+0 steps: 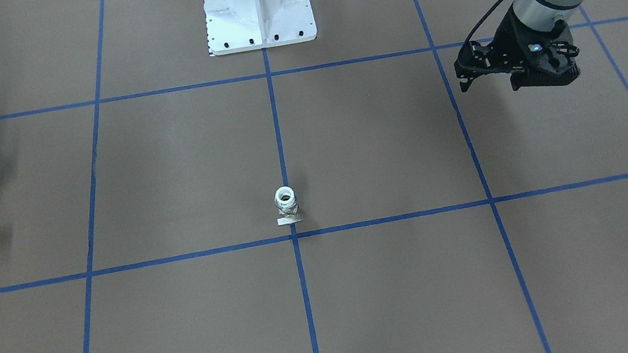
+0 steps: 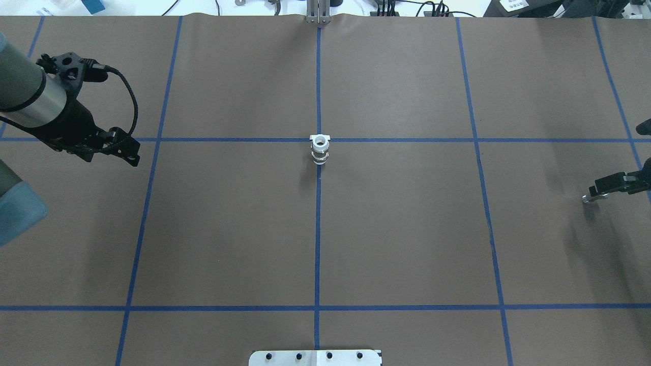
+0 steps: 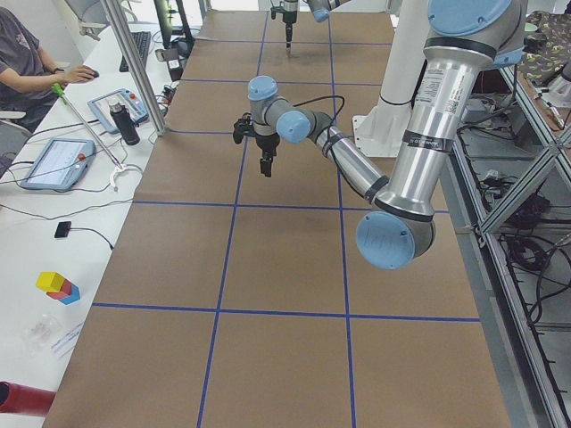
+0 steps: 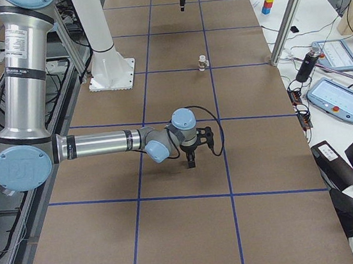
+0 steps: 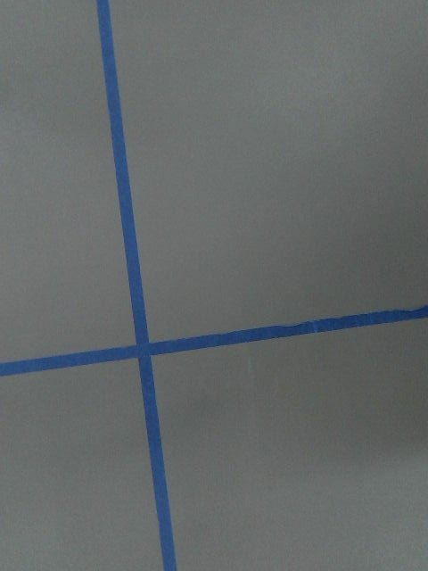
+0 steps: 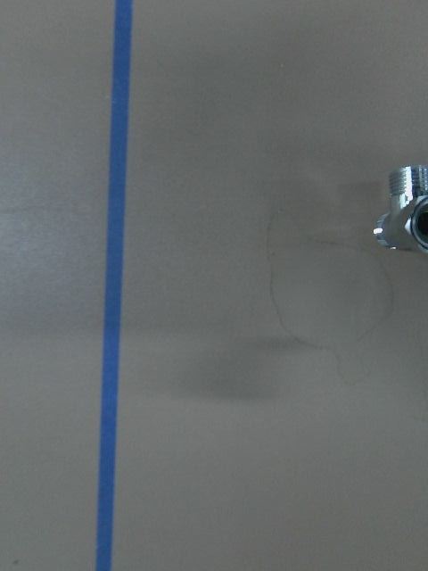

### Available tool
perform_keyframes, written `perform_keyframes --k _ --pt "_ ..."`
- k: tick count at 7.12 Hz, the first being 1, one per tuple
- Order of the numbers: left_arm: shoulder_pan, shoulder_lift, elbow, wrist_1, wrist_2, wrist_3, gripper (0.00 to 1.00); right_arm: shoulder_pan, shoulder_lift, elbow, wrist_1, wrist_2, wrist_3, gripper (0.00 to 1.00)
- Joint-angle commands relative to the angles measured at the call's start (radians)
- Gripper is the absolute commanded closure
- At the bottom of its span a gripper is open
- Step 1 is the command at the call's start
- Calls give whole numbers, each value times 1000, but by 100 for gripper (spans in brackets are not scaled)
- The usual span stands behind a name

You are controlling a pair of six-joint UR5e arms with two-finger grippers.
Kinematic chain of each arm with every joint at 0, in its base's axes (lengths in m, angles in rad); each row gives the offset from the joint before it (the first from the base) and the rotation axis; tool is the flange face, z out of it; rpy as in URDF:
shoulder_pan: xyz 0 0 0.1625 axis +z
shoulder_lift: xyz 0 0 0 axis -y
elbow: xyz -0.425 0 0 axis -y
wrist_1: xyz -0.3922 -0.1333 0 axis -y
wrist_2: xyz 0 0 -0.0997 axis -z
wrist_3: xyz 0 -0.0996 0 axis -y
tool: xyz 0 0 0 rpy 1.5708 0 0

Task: Assemble PPR valve and pipe with both arms
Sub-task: 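Lower the right gripper onto the silver pipe fitting and grasp it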

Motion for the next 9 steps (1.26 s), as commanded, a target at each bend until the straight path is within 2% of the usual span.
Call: perform_keyframes --k 1,3,5,6,7,9 --pt "0 2 3 0 -3 0 0 -9 4 -11 6 -2 8 0" --pt "5 4 10 0 -1 3 0 -9 60 -86 11 -6 0 1" --pt "5 4 10 0 -1 1 0 -10 57 -90 11 -8 -1 3" --pt "5 4 10 0 -1 1 0 -10 53 -87 12 -8 -3 13" --pt "4 4 9 0 -1 0 0 -10 53 -85 12 -8 -3 27" --pt "4 4 7 0 -1 -5 0 -10 51 -79 12 0 -4 69"
